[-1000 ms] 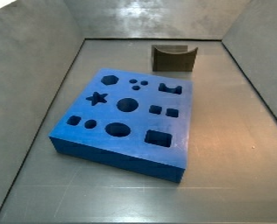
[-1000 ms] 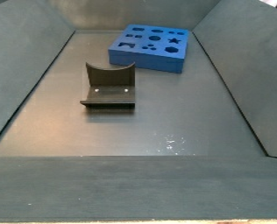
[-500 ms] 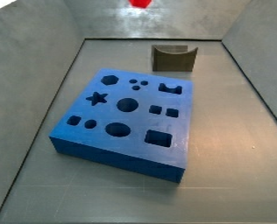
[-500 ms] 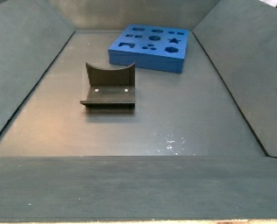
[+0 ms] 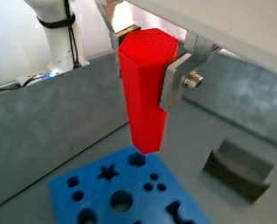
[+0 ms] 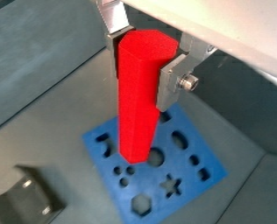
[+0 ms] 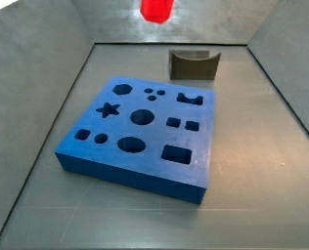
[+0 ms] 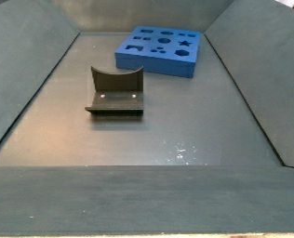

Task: Pick up the hexagon object. Move up. Place the hexagon object on the fixture. Regrasp the hexagon object. Move to above the board. Insert the hexagon object.
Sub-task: Move to above the board.

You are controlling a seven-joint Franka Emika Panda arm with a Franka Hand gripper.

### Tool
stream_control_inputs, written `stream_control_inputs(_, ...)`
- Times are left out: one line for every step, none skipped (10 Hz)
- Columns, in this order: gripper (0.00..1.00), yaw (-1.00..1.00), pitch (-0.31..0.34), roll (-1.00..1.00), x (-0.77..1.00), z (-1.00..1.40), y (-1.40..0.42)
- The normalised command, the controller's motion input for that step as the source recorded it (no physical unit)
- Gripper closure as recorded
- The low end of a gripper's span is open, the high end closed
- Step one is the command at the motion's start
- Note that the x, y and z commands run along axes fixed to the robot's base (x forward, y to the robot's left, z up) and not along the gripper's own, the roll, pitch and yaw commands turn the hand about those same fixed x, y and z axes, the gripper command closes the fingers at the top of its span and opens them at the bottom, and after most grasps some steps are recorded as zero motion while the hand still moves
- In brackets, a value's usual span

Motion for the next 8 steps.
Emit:
stream_control_inputs(1.0, -0.04, -0.434, -0.65, -0.3, 0.01, 0.17)
stream_control_inputs(1.0, -0.02, -0.43, -0.51, -0.31, 0.01, 0.17)
stream_control_inputs(1.0, -0.01, -0.412, -0.42, -0.31, 0.01, 0.16)
stream_control_inputs(1.0, 0.01, -0.384, -0.34, -0.29, 0.01, 0.16)
stream_control_inputs(1.0, 0.01, -0.366, -0.3, -0.28, 0.01, 0.15)
stream_control_inputs(1.0, 0.01, -0.344, -0.26, -0.27, 0.02, 0.15)
stream_control_inputs(1.0, 0.01, -0.338, -0.25, -0.26, 0.02, 0.14)
stream_control_inputs(1.0, 0.0, -0.318, -0.24, -0.25, 0.02, 0.14)
